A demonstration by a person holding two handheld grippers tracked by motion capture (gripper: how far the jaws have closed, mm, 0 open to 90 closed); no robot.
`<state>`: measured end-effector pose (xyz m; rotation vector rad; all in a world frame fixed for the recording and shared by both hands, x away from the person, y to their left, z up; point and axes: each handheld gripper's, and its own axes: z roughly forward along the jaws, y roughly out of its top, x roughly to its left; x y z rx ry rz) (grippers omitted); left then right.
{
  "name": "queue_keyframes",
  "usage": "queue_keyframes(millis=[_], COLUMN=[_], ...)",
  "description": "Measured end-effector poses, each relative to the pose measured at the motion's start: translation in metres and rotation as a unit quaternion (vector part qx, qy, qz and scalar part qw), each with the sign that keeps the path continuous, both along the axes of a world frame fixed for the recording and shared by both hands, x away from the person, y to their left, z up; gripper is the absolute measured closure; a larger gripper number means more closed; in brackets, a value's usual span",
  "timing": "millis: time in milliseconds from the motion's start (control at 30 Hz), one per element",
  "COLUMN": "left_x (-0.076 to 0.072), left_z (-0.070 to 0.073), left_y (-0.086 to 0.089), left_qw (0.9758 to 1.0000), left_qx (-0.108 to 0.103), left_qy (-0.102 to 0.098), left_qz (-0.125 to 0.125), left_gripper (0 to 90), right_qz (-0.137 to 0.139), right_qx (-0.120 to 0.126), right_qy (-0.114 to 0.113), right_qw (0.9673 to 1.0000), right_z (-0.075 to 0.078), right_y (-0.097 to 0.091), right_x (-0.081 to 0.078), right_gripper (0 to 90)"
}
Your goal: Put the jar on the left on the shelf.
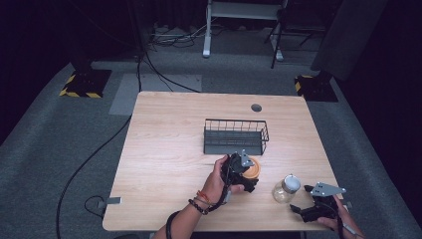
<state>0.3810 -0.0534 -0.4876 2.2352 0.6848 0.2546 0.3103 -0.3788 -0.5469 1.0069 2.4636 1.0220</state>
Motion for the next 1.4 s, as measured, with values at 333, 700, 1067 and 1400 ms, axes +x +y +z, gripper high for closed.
queue_keyframes(millis=[333, 700, 1067, 1400], left_x=[0.001, 0.006, 0.011, 0.02], left_z=[0.024, 0.041, 0.056, 0.068], left_y=[0.003, 0.007, 0.012, 0.018], left_qw=[1.0, 0.9999, 0.9998, 0.9996], left_qx=[-0.003, 0.001, -0.001, -0.005], left_qy=[-0.008, -0.013, -0.016, -0.016], left_qz=[0.002, 0.008, 0.015, 0.02], left_gripper=[9.6, 9.6, 9.6, 9.6], right_qz=[0.0, 0.0, 0.001, 0.001], right_qx=[0.0, 0.0, 0.0, 0.0], right_qy=[0.0, 0.0, 0.0, 0.0], right_qw=[1.0, 1.0, 1.0, 1.0], right_z=[0.0, 0.0, 0.0, 0.0], right_y=[0.0, 0.0, 0.0, 0.0], right_x=[0.0, 0.0, 0.0, 0.0], right_gripper=[0.1, 0.1, 0.1, 0.1])
